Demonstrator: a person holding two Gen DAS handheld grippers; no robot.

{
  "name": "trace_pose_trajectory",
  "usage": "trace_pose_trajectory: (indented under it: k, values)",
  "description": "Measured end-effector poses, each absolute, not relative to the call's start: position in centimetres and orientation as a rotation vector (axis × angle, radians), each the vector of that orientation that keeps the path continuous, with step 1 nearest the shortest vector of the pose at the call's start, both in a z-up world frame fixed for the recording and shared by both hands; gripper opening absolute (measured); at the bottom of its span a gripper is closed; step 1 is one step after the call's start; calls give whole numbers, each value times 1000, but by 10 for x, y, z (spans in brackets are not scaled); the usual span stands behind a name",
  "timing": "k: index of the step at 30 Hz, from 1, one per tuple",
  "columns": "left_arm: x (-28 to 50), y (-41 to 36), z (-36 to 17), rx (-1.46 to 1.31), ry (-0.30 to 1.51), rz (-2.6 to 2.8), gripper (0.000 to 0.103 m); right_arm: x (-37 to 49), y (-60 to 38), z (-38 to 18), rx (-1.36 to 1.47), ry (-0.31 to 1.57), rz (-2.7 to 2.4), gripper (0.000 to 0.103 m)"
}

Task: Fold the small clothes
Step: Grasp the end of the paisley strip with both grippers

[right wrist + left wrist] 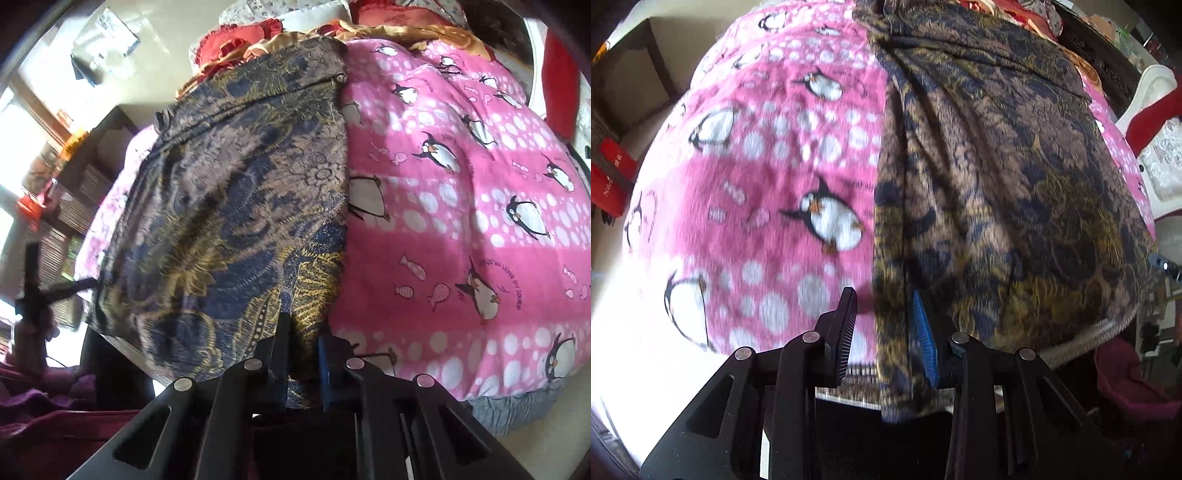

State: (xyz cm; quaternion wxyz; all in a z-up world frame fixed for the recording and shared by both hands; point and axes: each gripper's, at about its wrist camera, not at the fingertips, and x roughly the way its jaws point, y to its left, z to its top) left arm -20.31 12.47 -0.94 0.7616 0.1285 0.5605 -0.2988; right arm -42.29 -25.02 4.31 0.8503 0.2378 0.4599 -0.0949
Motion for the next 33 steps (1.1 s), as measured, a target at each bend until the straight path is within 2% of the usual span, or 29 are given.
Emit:
trace_pose_trajectory:
  k: [4,9,11,25,26,27,29,32,33]
  values:
    - [-214,126,-11,319,1230,-663,31,-419,-251,34,525,982,-194,16]
    - [-221,119,-17,384,1248,-671,32,-420,-253,28,588,946,-164,34]
    - [-221,118,-18,391,1249,-665,32,-419,-251,27,583,945,-157,37]
    - [-226,109,-20,414,1283,-648,33,-417,-252,26,578,945,-148,38]
    - [-228,110,-21,408,1288,-649,36,-417,-252,26,586,940,-146,42]
    - [-229,111,-22,394,1298,-654,42,-417,-253,26,596,932,-141,49]
    - [-230,111,-26,351,1331,-688,54,-417,-253,25,607,919,-140,50]
    - [-234,108,-32,364,1344,-694,55,-415,-246,27,550,929,-144,48]
    - [-235,107,-31,369,1338,-695,55,-414,-244,28,526,934,-147,42]
